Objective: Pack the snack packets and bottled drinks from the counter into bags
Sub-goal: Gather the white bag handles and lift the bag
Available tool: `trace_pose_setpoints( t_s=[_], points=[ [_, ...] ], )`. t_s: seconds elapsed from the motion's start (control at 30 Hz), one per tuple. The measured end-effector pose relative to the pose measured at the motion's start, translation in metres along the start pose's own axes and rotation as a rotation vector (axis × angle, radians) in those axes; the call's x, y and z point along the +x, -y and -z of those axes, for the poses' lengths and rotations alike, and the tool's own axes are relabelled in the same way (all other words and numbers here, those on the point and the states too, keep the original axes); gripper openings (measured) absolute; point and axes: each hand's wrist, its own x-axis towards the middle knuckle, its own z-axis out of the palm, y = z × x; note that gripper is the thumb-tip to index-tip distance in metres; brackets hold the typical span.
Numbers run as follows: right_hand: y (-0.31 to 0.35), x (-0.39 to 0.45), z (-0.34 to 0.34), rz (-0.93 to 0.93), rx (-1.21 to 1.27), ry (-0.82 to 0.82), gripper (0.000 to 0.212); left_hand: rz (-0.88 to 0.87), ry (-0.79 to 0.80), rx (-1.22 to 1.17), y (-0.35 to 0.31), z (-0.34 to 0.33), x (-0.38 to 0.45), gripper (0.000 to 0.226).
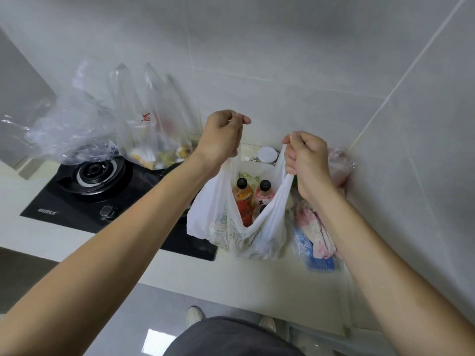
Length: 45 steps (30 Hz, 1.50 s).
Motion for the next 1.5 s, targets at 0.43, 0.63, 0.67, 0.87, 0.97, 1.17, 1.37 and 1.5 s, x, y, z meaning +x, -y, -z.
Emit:
trace_pose_setpoints(
  t_s=[0.43,0.63,0.67,0.87,0.97,1.17,1.37,1.5],
  points=[
    [0.013,0.028,0.019,0.042,-0.023,-0.059,0.034,-0.028,0.014,-0.009,-0.007,-0.017,0.022,0.028],
    [0.013,0.063,0.023,0.05,-0.082,-0.101,0.033,-0.043,0.046,-0.023,-0.009,-0.021,0.048,0.027],
    [0.014,0.068,0.025,0.046,-0.093,-0.111,0.033,-0.036,0.052,-0.03,-0.009,-0.022,0.053,0.025],
    [0.013,0.09,0.021,0.026,-0.207,-0.035,0.031,0.019,0.029,0.01,-0.004,-0.019,0.084,0.022],
    [0.005,0.099,0.023,-0.026,-0.242,-0.043,0.029,0.02,0.039,0.045,0.003,-0.017,0.09,0.022],
    [-0.008,0.106,0.029,-0.085,-0.213,-0.06,0.025,0.014,0.018,0.035,0.01,-0.009,0.093,0.022],
    [-0.021,0.092,0.031,-0.069,-0.34,-0.05,0.022,0.017,0.047,0.076,0.017,-0.005,0.083,0.02],
    [-0.022,0.087,0.031,-0.007,-0.438,-0.093,0.029,-0.004,0.036,0.127,0.02,-0.001,0.08,0.016]
  ],
)
